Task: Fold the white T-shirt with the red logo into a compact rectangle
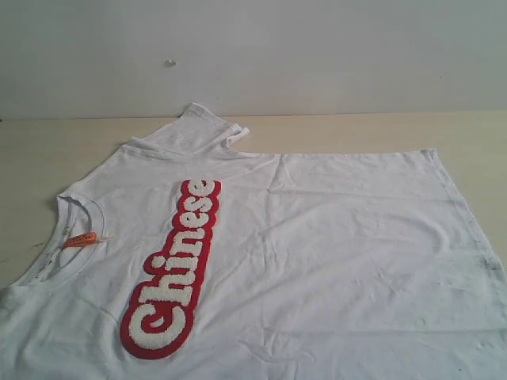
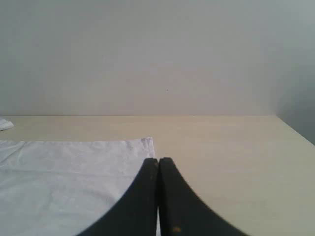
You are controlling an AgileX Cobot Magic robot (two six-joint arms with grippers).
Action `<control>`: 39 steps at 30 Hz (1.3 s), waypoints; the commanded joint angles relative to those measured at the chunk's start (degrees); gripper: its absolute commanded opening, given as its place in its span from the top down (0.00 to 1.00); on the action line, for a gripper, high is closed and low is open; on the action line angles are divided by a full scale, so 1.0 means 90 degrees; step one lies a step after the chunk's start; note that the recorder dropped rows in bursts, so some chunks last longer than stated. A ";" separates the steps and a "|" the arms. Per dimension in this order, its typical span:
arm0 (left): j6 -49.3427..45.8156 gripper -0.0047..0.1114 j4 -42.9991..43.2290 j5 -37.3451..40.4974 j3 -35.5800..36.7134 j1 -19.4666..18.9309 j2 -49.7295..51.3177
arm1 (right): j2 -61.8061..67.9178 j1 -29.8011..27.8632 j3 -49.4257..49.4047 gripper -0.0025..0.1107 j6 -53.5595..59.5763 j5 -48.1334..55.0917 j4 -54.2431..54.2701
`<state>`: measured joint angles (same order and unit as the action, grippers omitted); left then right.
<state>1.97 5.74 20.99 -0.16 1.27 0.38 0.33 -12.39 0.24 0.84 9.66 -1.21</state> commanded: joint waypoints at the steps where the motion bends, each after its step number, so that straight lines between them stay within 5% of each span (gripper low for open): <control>1: -0.0001 0.96 -0.0043 -0.0065 0.0018 -0.0012 -0.0042 | -0.0036 0.0011 -0.0026 0.98 0.0040 0.0029 -0.0030; 39: -0.0219 0.96 0.0234 -0.0515 0.0018 -0.0012 -0.0042 | -0.0036 0.0011 -0.0026 0.98 0.0040 0.0029 -0.0030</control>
<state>0.40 7.42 19.05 -0.16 1.27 0.38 0.33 -12.39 0.24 0.84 9.66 -1.21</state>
